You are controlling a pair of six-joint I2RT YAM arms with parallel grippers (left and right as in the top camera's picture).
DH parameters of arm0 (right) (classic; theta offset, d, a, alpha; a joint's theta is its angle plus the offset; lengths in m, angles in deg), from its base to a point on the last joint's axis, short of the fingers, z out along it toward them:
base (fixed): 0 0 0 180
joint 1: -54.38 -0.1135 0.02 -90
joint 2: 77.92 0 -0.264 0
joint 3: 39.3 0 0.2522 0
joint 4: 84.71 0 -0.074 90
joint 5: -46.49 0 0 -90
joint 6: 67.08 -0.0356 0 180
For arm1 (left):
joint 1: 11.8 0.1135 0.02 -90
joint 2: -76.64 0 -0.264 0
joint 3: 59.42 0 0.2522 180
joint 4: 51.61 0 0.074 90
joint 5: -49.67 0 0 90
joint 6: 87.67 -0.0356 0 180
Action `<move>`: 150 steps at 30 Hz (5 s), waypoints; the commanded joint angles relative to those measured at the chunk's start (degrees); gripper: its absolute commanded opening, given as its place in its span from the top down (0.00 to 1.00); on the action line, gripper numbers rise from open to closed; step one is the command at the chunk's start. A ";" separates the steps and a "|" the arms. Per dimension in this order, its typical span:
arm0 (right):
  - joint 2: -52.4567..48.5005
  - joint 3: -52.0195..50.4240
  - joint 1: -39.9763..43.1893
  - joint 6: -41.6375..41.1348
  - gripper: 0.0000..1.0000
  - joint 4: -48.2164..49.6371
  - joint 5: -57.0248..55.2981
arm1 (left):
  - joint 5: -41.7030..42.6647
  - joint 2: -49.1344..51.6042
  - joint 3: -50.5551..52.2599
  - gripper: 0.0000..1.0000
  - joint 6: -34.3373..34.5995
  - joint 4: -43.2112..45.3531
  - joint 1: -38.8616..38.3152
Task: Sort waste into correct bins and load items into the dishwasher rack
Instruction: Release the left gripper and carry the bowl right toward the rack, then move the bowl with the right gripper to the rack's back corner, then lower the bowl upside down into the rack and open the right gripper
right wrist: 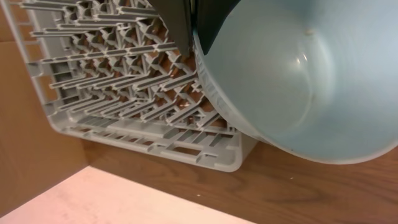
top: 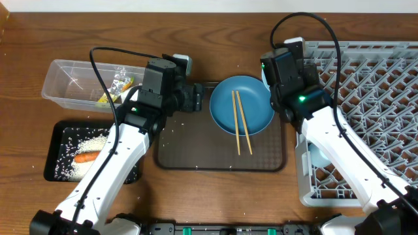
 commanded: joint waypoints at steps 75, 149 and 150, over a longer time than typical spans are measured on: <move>-18.82 -0.28 24.90 58.93 0.99 42.51 -11.23 | -0.72 -0.48 0.09 0.02 -0.09 -0.13 0.26; 2.93 -0.28 41.18 6.67 0.70 13.40 50.47 | -0.70 -0.48 0.09 0.02 -0.07 -0.11 0.26; 2.62 -0.28 43.82 6.16 0.75 13.31 54.88 | -0.70 -0.48 0.09 0.02 -0.07 -0.11 0.26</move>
